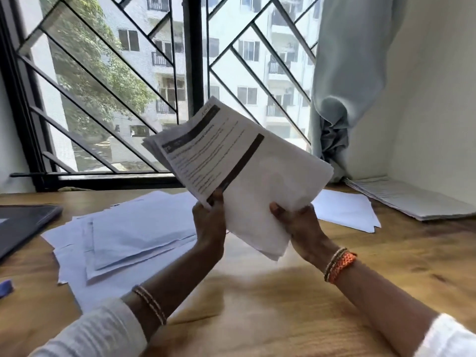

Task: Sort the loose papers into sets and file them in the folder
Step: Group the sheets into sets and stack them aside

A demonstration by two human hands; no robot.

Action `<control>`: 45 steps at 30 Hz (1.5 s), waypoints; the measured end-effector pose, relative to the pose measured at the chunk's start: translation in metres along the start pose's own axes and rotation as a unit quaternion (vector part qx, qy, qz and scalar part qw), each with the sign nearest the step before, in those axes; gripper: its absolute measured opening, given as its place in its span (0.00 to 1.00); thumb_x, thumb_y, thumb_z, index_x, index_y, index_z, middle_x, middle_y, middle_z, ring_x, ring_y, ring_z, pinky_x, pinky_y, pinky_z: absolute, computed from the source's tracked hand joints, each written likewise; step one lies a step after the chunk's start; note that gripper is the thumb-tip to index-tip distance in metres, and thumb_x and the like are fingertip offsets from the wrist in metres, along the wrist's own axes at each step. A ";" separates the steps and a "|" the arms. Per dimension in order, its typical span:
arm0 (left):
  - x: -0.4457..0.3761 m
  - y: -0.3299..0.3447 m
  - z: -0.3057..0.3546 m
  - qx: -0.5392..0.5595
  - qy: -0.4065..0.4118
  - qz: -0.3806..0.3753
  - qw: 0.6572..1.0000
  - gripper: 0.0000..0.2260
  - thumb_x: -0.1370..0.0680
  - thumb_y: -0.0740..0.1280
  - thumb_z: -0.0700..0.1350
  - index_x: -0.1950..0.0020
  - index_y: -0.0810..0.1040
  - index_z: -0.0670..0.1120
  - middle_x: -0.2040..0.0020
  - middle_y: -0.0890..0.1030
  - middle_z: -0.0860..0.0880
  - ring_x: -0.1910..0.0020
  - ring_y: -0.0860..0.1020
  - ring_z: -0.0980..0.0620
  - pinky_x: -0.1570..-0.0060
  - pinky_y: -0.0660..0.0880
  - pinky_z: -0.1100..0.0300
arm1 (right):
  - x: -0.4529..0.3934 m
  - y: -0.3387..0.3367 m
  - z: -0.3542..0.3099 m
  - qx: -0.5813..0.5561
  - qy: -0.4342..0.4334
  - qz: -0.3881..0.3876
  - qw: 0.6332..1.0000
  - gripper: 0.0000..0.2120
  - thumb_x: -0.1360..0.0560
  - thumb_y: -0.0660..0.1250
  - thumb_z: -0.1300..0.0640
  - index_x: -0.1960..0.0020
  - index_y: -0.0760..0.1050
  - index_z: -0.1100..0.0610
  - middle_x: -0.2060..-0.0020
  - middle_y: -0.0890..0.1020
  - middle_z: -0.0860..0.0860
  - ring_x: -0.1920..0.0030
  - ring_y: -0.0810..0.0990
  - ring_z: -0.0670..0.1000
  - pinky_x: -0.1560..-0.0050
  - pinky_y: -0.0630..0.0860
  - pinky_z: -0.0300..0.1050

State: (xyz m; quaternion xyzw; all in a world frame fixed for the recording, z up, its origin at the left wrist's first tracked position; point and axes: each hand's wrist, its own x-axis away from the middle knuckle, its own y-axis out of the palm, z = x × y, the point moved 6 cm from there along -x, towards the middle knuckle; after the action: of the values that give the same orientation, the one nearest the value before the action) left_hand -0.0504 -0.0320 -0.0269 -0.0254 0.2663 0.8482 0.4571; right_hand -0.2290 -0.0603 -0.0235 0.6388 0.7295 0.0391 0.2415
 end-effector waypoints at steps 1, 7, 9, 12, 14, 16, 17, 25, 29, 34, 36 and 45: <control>-0.007 -0.002 0.001 0.004 -0.023 0.006 1.000 0.04 0.21 0.65 0.44 0.56 0.75 0.49 0.56 0.80 0.49 0.57 0.78 0.50 0.57 0.76 0.56 | -0.002 -0.009 -0.004 0.025 0.001 0.009 1.000 0.15 0.31 0.71 0.70 0.45 0.76 0.63 0.52 0.83 0.55 0.55 0.83 0.49 0.59 0.81 0.41; -0.050 0.044 0.001 0.022 -0.137 -0.117 0.983 0.07 0.22 0.65 0.37 0.45 0.75 0.40 0.57 0.81 0.43 0.65 0.83 0.50 0.71 0.78 0.61 | -0.004 -0.139 -0.061 0.132 0.003 0.173 0.976 0.09 0.28 0.69 0.70 0.47 0.77 0.66 0.55 0.83 0.53 0.57 0.81 0.50 0.51 0.78 0.41; -0.038 0.078 -0.013 -0.043 -0.149 -0.211 0.965 0.05 0.20 0.62 0.40 0.48 0.76 0.39 0.60 0.82 0.41 0.68 0.83 0.49 0.71 0.78 0.61 | -0.004 -0.194 -0.088 0.232 -0.015 0.259 0.937 0.12 0.26 0.69 0.68 0.43 0.75 0.67 0.50 0.78 0.53 0.52 0.77 0.50 0.52 0.74 0.34; -0.001 0.123 -0.038 -0.098 -0.143 -0.328 0.929 0.05 0.20 0.60 0.40 0.51 0.75 0.42 0.62 0.83 0.43 0.68 0.83 0.48 0.71 0.79 0.58 | -0.012 -0.271 -0.110 0.243 -0.023 0.318 0.916 0.16 0.25 0.67 0.68 0.39 0.72 0.72 0.42 0.76 0.57 0.47 0.77 0.54 0.58 0.73 0.30; 0.022 0.151 -0.052 -0.136 -0.122 -0.393 0.901 0.06 0.20 0.60 0.39 0.48 0.75 0.41 0.60 0.83 0.43 0.66 0.83 0.47 0.69 0.79 0.55 | -0.013 -0.316 -0.121 0.231 -0.040 0.401 0.886 0.19 0.26 0.67 0.69 0.36 0.70 0.72 0.40 0.75 0.57 0.44 0.76 0.55 0.56 0.75 0.34; 0.040 0.178 -0.064 -0.160 -0.106 -0.441 0.877 0.06 0.20 0.60 0.39 0.48 0.76 0.41 0.59 0.84 0.43 0.65 0.83 0.46 0.68 0.79 0.54 | -0.015 -0.357 -0.129 0.203 -0.063 0.467 0.859 0.17 0.27 0.67 0.71 0.39 0.72 0.71 0.40 0.77 0.58 0.47 0.75 0.53 0.50 0.76 0.40; 0.044 0.190 -0.068 -0.165 -0.100 -0.460 0.867 0.06 0.20 0.60 0.38 0.49 0.76 0.41 0.58 0.84 0.43 0.64 0.82 0.46 0.68 0.79 0.55 | -0.020 -0.374 -0.129 0.197 -0.057 0.486 0.850 0.17 0.27 0.68 0.71 0.39 0.73 0.71 0.39 0.77 0.61 0.48 0.76 0.52 0.47 0.74 0.42; 0.050 0.233 -0.099 -0.235 -0.091 -0.512 0.822 0.07 0.20 0.59 0.38 0.49 0.76 0.42 0.59 0.83 0.45 0.65 0.82 0.49 0.74 0.76 0.60 | -0.065 -0.426 -0.104 0.330 0.077 0.495 0.800 0.13 0.26 0.64 0.68 0.41 0.73 0.69 0.37 0.76 0.63 0.43 0.76 0.57 0.45 0.72 0.47; 0.044 0.222 -0.125 -0.248 -0.111 -0.490 0.828 0.07 0.21 0.58 0.35 0.51 0.76 0.40 0.61 0.81 0.43 0.67 0.80 0.50 0.74 0.74 0.64 | -0.053 -0.424 -0.118 0.399 0.011 0.542 0.740 0.22 0.32 0.66 0.70 0.39 0.71 0.69 0.41 0.77 0.64 0.41 0.77 0.61 0.41 0.73 0.47; 0.037 0.215 -0.137 -0.244 -0.084 -0.461 0.849 0.09 0.22 0.58 0.34 0.55 0.78 0.41 0.65 0.81 0.43 0.69 0.80 0.50 0.72 0.73 0.65 | -0.058 -0.433 -0.116 0.413 0.035 0.508 0.756 0.25 0.30 0.68 0.70 0.34 0.67 0.68 0.37 0.74 0.65 0.38 0.75 0.62 0.37 0.70 0.49; 0.036 0.215 -0.138 -0.251 -0.079 -0.462 0.847 0.09 0.22 0.59 0.34 0.56 0.78 0.41 0.66 0.81 0.44 0.70 0.79 0.53 0.72 0.73 0.65 | -0.058 -0.432 -0.117 0.407 0.026 0.515 0.754 0.27 0.31 0.69 0.69 0.34 0.66 0.66 0.37 0.74 0.64 0.38 0.75 0.62 0.37 0.70 0.49; 0.036 0.214 -0.135 -0.234 -0.080 -0.454 0.856 0.09 0.22 0.59 0.34 0.56 0.78 0.40 0.67 0.80 0.44 0.72 0.78 0.51 0.74 0.73 0.64 | -0.056 -0.410 -0.129 0.534 0.122 0.504 0.668 0.42 0.28 0.69 0.59 0.26 0.47 0.70 0.30 0.63 0.68 0.31 0.66 0.66 0.35 0.67 0.57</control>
State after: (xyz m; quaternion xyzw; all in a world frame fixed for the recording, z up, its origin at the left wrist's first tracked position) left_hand -0.2672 -0.1627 -0.0615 -0.1818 -0.0187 0.5826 0.7920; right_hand -0.6520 -0.1554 -0.0427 0.9183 0.2153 -0.1642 -0.2887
